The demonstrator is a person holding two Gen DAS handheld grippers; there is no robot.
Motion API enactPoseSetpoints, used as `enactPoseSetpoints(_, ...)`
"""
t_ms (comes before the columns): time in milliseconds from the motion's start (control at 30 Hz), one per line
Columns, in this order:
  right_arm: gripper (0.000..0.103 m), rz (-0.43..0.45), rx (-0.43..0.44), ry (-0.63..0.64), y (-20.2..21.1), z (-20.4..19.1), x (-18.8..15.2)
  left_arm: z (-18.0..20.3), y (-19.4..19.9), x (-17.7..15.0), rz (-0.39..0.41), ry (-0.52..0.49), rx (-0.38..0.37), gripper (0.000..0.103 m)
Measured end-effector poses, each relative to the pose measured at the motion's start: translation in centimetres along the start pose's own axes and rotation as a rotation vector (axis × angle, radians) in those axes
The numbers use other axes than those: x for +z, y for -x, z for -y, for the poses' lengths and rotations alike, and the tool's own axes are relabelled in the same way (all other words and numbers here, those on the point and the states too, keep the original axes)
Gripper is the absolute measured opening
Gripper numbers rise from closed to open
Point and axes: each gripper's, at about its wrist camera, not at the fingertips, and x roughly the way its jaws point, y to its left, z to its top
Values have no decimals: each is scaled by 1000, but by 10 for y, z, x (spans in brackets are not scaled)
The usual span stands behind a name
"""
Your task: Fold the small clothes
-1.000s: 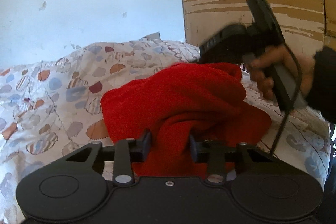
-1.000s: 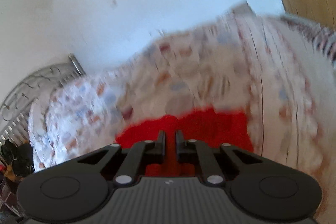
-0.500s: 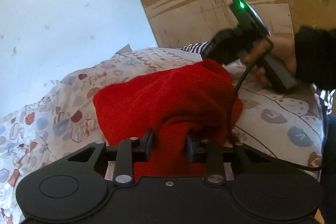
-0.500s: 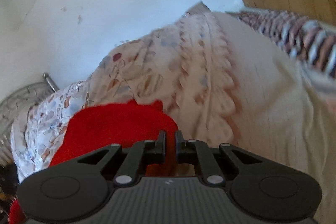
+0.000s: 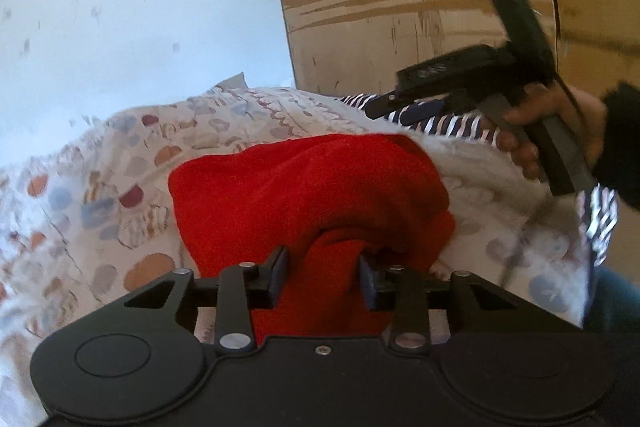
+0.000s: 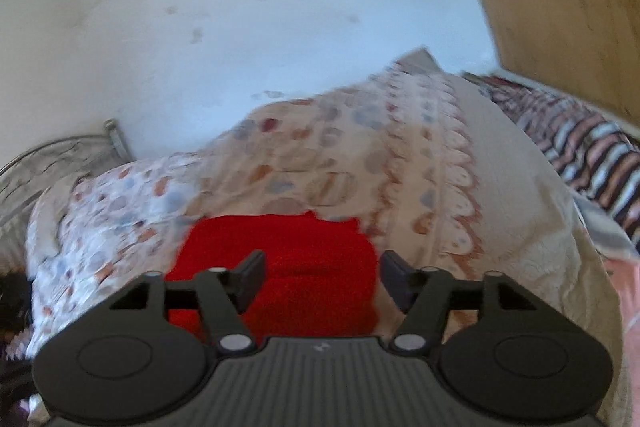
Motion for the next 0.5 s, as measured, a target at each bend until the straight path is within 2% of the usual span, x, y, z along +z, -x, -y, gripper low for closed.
enactPoseSetpoints(67, 76, 10, 37, -4, 16, -14, -3, -4, 6, 1, 1, 54, -7, 48)
enactPoseSetpoints(167, 79, 24, 155, -74, 35, -34, -10, -1, 18, 5, -10, 99, 18, 60)
enactPoseSetpoints(200, 80, 26, 175, -75, 38, -42, -12, 1, 24, 5, -1, 101, 20, 63)
enactPoseSetpoints(267, 82, 31, 186, -24, 42, -60, -20, 4, 38, 5, 20, 106, 26, 75)
enactPoseSetpoints(367, 82, 7, 104, 100, 37, -83, -37, -1, 53, 5, 41, 151, 48, 85)
enactPoseSetpoints(433, 82, -11, -21, 202, 31, -94, -54, -9, 58, 5, 37, 207, 88, 91)
enactPoseSetpoints(500, 82, -37, -115, 242, 26, -96, -72, -17, 58, 5, 15, 255, 158, 97)
